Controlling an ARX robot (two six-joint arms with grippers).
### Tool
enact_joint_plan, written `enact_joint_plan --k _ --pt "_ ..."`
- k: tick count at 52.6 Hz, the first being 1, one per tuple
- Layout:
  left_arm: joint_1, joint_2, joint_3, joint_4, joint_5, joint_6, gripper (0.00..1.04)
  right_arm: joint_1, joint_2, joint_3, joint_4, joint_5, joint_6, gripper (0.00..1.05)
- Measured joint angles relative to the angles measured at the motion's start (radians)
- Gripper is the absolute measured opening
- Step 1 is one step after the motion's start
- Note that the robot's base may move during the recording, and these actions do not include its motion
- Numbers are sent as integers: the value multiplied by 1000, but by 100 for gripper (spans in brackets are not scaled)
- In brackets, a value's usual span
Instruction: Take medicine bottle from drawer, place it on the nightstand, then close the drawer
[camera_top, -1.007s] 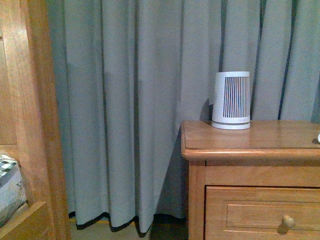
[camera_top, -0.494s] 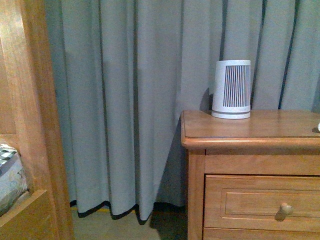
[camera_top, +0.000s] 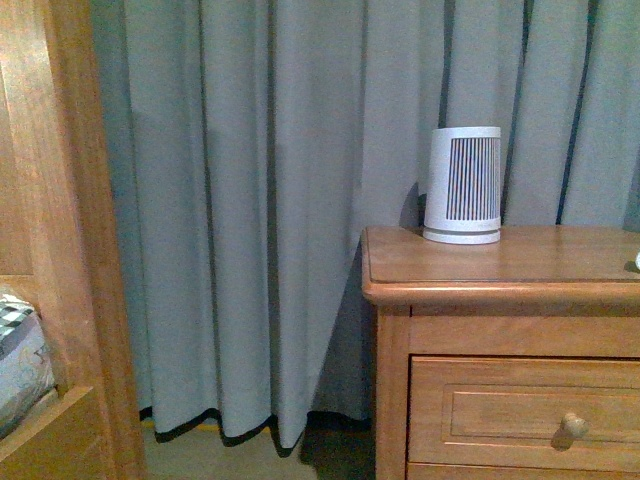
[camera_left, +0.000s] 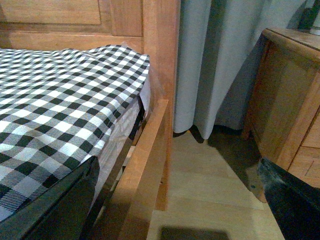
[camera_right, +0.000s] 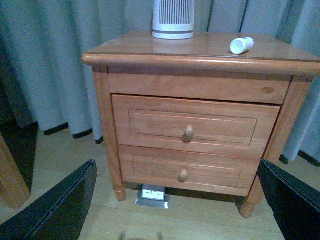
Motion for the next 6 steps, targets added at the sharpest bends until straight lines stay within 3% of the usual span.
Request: enact_joint_plan --k 6 --pt "0 0 0 0 0 0 98 0 0 0 0 0 0 98"
